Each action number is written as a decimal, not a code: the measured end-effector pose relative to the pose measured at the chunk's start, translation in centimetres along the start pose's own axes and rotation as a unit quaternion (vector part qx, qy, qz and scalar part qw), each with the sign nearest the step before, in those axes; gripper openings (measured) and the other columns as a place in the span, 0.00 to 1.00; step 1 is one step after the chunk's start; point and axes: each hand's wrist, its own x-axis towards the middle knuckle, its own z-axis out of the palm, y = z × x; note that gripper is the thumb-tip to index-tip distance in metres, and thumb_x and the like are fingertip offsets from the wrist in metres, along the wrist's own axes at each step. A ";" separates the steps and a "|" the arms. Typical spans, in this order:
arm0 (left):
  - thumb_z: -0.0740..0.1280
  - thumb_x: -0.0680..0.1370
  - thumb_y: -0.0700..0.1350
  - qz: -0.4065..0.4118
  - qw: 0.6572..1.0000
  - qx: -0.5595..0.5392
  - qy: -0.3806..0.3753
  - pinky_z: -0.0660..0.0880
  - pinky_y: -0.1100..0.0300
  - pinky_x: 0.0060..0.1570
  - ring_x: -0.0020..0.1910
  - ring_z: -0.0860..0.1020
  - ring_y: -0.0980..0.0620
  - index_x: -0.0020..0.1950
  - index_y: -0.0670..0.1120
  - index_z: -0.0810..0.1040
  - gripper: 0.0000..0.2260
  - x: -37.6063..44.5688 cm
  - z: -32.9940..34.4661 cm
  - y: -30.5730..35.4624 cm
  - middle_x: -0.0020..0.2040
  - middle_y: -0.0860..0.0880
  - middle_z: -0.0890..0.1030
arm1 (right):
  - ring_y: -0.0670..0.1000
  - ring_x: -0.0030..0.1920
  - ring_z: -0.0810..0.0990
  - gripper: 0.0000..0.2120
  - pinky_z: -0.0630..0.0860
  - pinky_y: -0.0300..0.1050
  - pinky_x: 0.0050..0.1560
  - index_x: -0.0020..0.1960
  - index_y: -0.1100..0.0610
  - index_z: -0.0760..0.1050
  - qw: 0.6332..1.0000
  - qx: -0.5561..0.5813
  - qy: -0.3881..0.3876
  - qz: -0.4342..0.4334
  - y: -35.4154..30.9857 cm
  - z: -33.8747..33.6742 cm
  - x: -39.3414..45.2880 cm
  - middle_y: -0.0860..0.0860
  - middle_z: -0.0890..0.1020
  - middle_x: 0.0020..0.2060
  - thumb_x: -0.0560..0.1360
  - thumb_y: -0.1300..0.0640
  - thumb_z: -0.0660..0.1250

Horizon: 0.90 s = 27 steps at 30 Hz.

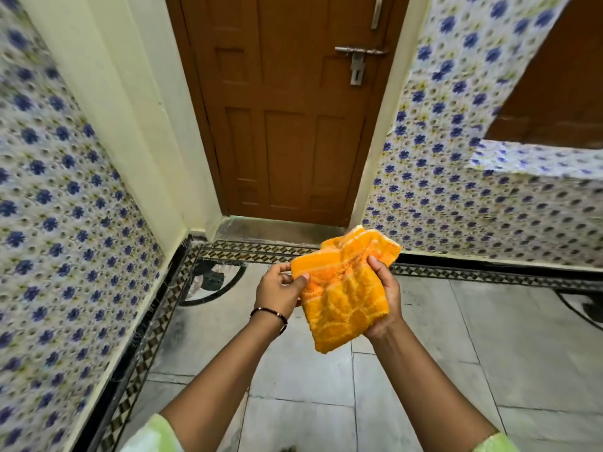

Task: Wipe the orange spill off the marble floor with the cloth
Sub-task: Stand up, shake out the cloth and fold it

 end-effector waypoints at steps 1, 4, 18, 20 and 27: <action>0.69 0.76 0.45 0.006 1.000 0.004 0.000 0.79 0.41 0.51 0.54 0.80 0.43 0.63 0.46 0.71 0.17 -0.9 0.0 0.1 0.56 0.43 0.80 | 0.63 0.48 0.83 0.20 0.77 0.61 0.47 0.62 0.52 0.72 1.000 0.003 0.000 -0.003 0.1 -0.1 -0.9 0.59 0.85 0.48 0.74 0.43 0.59; 0.69 0.76 0.46 0.036 0.999 0.014 0.001 0.80 0.42 0.49 0.54 0.80 0.42 0.59 0.47 0.73 0.13 -4.4 0.1 0.1 0.56 0.42 0.80 | 0.64 0.53 0.81 0.27 0.76 0.63 0.51 0.66 0.52 0.70 1.000 0.003 0.004 -0.012 0.5 -0.7 -4.4 0.61 0.83 0.53 0.71 0.40 0.61; 0.61 0.80 0.48 0.228 0.972 0.027 0.048 0.77 0.52 0.45 0.45 0.79 0.49 0.51 0.53 0.70 0.01 -17.1 -3.3 1.5 0.46 0.47 0.80 | 0.62 0.53 0.82 0.23 0.77 0.62 0.54 0.64 0.52 0.72 0.971 -0.222 0.090 0.002 3.1 -3.8 -15.8 0.58 0.83 0.54 0.75 0.40 0.64; 0.60 0.81 0.46 0.261 0.964 0.035 0.045 0.75 0.58 0.40 0.43 0.77 0.55 0.52 0.51 0.71 0.02 -17.4 -4.6 2.9 0.44 0.51 0.78 | 0.61 0.56 0.80 0.27 0.75 0.64 0.59 0.68 0.52 0.70 0.928 -0.345 0.141 -0.021 3.1 -3.2 -16.5 0.57 0.80 0.59 0.73 0.40 0.67; 0.63 0.79 0.40 0.384 0.898 0.185 -0.112 0.73 0.70 0.42 0.45 0.76 0.59 0.50 0.50 0.76 0.06 -18.4 -7.2 7.8 0.45 0.55 0.78 | 0.45 0.65 0.70 0.26 0.67 0.51 0.69 0.69 0.49 0.70 0.759 -0.613 -0.058 -0.210 1.9 5.7 -18.2 0.42 0.73 0.65 0.73 0.52 0.72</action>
